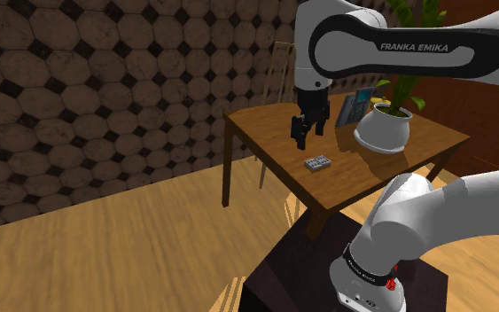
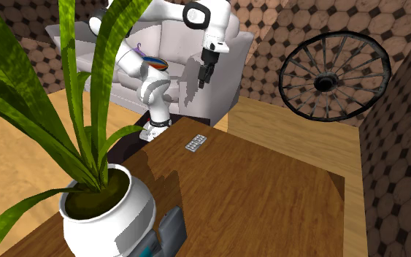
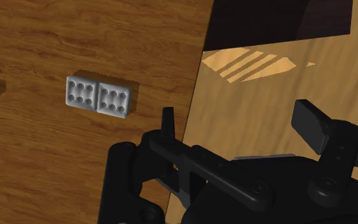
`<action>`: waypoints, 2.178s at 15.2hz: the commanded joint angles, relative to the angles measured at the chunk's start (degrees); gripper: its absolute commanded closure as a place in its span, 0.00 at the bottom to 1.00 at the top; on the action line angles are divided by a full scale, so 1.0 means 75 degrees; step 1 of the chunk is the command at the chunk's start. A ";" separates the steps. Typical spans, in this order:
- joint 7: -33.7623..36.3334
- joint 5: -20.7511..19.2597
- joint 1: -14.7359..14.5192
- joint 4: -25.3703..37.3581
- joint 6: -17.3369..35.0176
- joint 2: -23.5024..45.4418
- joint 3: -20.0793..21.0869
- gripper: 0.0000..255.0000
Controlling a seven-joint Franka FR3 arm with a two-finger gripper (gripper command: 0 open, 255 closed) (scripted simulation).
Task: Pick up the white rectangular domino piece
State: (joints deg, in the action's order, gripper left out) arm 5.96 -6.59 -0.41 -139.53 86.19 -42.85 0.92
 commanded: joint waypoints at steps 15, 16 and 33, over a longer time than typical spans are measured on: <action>-0.7619 -0.3184 -0.0715 -0.2202 0.2380 -0.1505 -0.4254 0.00; -0.8159 -0.3395 -0.0814 -0.2184 0.2611 -0.1390 -0.4636 0.00; -1.0712 -0.4549 -0.1852 -0.2192 0.4734 -0.0030 -0.7257 1.00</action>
State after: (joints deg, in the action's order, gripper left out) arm -74.41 -40.60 -14.26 -155.84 121.42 -43.21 -53.37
